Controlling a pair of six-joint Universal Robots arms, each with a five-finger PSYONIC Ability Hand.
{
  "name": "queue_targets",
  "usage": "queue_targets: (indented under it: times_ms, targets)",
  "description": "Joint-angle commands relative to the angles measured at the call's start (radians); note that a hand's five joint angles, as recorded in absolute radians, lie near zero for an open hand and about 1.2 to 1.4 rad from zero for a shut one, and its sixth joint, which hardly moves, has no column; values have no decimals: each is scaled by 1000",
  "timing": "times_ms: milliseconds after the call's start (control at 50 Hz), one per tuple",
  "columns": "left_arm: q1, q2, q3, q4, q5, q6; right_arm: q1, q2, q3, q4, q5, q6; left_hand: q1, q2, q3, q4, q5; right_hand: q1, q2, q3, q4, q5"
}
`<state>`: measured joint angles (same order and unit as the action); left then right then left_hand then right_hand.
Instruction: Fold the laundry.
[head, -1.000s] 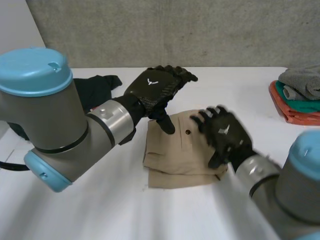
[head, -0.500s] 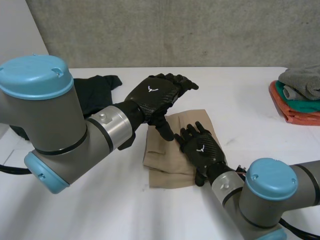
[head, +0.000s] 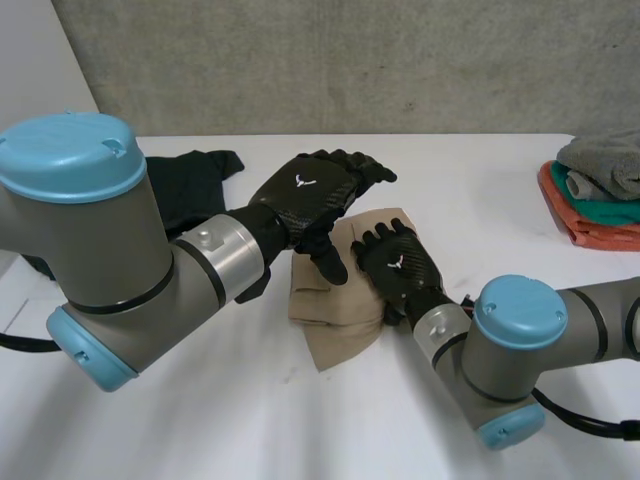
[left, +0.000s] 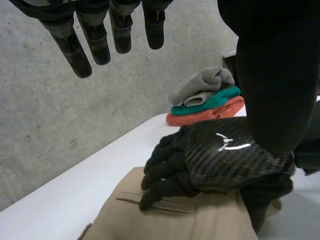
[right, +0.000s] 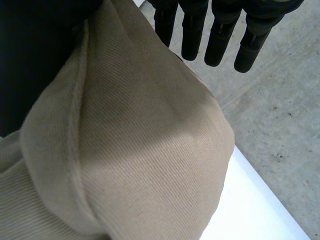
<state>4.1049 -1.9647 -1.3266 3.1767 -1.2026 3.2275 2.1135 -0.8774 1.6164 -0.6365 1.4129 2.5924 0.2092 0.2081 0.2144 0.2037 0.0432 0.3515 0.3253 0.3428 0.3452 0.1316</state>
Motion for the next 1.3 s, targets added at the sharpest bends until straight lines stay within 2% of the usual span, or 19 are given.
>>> queue_targets:
  times_ms: [20,120,220,240,360,480,580,740,820,920,1000,1100,1200,1300]
  targets:
    - [-2,3,-6,-1,0,0,-1,23,-58,26,-2,-1,22,23,17,27,13,68,94,77,74,114]
    - [0,4,-9,-1,0,0,-3,51,-101,63,-11,-5,22,23,17,27,13,223,249,232,229,268]
    - [-3,10,-9,-1,0,0,-3,49,-142,63,-19,-5,22,23,17,27,13,970,997,979,977,1016]
    - [-3,13,-9,-1,0,0,-4,44,-148,61,-19,-3,22,23,17,27,13,1044,1070,1053,1050,1089]
    - [-2,38,-9,2,0,-2,-56,21,-222,69,-20,-1,16,17,11,22,8,1045,1071,1054,1051,1090]
    - [0,55,-8,0,0,-3,-87,34,-248,112,-95,2,16,17,11,22,7,1045,1071,1054,1051,1090]
    - [2,55,-8,2,1,-3,-130,37,-292,120,-104,3,13,14,8,19,5,1045,1071,1054,1051,1090]
    - [-5,67,1,5,0,-6,-263,-5,-490,97,-123,21,7,8,2,13,-1,1045,1071,1054,1051,1090]
    - [-11,79,3,22,0,-9,-349,-11,-590,54,-166,115,1,2,-4,7,-7,1045,1071,1054,1051,1090]
    - [-20,93,6,46,1,-37,-504,-8,-685,-3,-284,319,1,2,-4,7,-7,1045,1071,1054,1051,1090]
    - [-25,99,7,66,6,-54,-612,31,-763,-25,-325,454,1,2,-4,7,-7,1045,1071,1054,1051,1090]
    - [-37,98,7,88,11,-52,-730,127,-877,-34,-364,567,-2,0,-7,4,-10,1045,1071,1054,1051,1090]
    - [-49,92,7,101,14,-49,-835,274,-966,-48,-477,644,-2,0,-7,4,-10,1045,1071,1054,1051,1090]
    - [-49,86,4,103,12,-49,-888,405,-1000,-126,-535,704,1,2,-4,7,-7,1045,1071,1054,1051,1090]
